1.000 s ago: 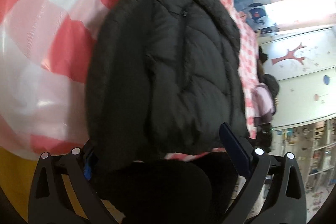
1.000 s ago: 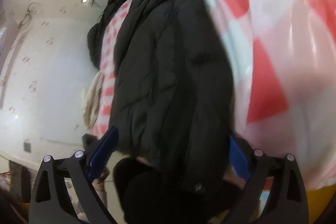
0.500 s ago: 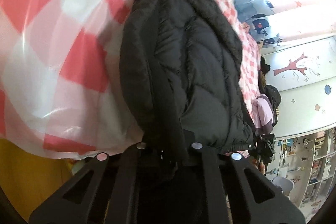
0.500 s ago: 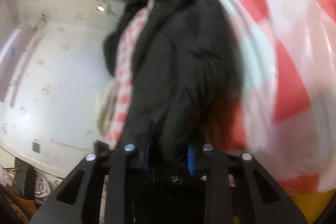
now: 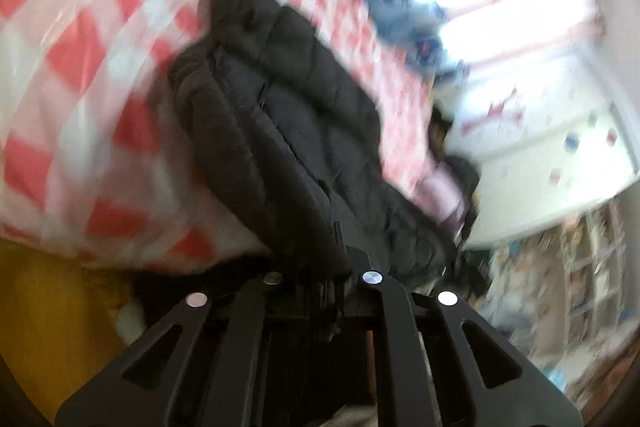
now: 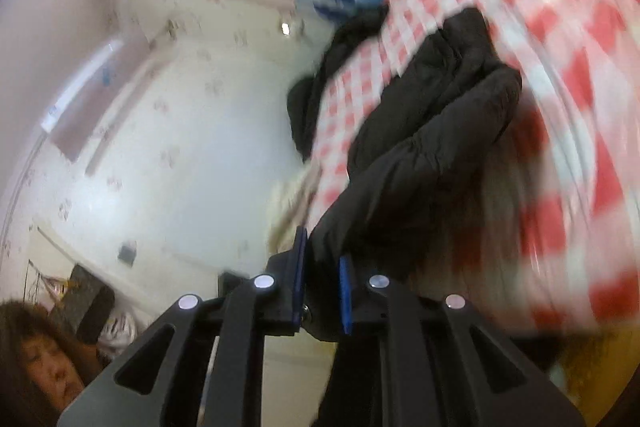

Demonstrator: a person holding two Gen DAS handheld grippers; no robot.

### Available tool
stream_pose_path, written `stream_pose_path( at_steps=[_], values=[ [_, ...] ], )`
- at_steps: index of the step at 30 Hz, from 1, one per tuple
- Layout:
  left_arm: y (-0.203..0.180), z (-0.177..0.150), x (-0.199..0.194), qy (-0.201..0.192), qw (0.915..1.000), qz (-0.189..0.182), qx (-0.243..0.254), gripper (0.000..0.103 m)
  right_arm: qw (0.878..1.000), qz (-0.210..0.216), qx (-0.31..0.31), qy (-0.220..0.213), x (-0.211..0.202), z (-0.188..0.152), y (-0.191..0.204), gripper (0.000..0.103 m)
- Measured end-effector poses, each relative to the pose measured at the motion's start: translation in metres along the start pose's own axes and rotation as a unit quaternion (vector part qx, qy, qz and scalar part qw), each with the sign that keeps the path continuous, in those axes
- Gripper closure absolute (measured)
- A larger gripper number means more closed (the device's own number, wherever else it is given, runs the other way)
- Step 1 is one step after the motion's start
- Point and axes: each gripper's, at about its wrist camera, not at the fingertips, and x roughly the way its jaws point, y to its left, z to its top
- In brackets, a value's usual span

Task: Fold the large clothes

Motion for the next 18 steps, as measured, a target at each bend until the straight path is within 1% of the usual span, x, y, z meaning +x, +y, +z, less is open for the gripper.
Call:
stream_pose_path(
  at_steps=[1,2,3,4,5,6,7,8,9,10,11,12,15,17,18],
  values=[
    [0.018,-0.008,0.010,0.034,0.9994,0.011,-0.001,0.090,0.999,-0.024,0.017,0.029,0.002,-0.011,-0.019,0.078],
    [0.032,-0.013,0.017,0.053,0.9984,0.018,-0.006,0.078,0.998,-0.029,0.035,0.046,0.004,-0.016,-0.037,0.054],
    [0.051,-0.019,0.024,0.070,0.9969,0.032,-0.017,0.068,0.996,-0.045,0.052,0.052,0.002,-0.020,-0.055,0.036],
    [0.069,-0.022,0.026,0.073,0.9961,0.037,-0.035,0.065,0.995,-0.058,0.064,0.057,0.000,-0.023,-0.070,0.034],
    [0.082,-0.023,0.025,0.065,0.9963,0.023,-0.051,0.057,0.992,-0.061,0.085,0.065,-0.002,-0.025,-0.088,0.034],
    [0.094,-0.023,0.020,0.046,0.9966,-0.005,-0.068,0.050,0.990,-0.058,0.106,0.065,-0.005,-0.026,-0.103,0.031],
    [0.101,-0.022,0.015,0.030,0.9964,-0.021,-0.076,0.045,0.987,-0.060,0.132,0.066,-0.008,-0.028,-0.122,0.027],
    [0.104,-0.021,0.013,0.021,0.9964,-0.026,-0.078,0.033,0.986,-0.059,0.140,0.066,-0.009,-0.030,-0.129,0.024],
    [0.108,-0.018,0.011,0.012,0.9963,-0.031,-0.079,0.023,0.986,-0.049,0.145,0.066,-0.009,-0.031,-0.136,0.023],
    [0.109,-0.017,0.012,0.014,0.9961,-0.034,-0.080,0.020,0.986,-0.038,0.147,0.068,-0.008,-0.031,-0.140,0.022],
    [0.111,-0.018,0.014,0.020,0.9957,-0.037,-0.082,0.019,0.986,-0.031,0.147,0.074,-0.005,-0.032,-0.142,0.018],
    [0.111,-0.016,0.019,0.027,0.9953,-0.040,-0.084,0.018,0.986,-0.031,0.144,0.080,0.000,-0.033,-0.145,0.017],
    [0.106,-0.021,0.039,0.051,0.9943,-0.044,-0.083,0.018,0.985,-0.010,0.145,0.093,0.020,-0.034,-0.147,0.017],
    [0.100,-0.024,0.051,0.060,0.9937,-0.047,-0.082,0.018,0.987,0.000,0.129,0.098,0.032,-0.035,-0.144,0.018],
    [0.095,-0.026,0.056,0.061,0.9942,-0.041,-0.079,0.018,0.988,0.004,0.120,0.099,0.038,-0.036,-0.141,0.019]
  ],
)
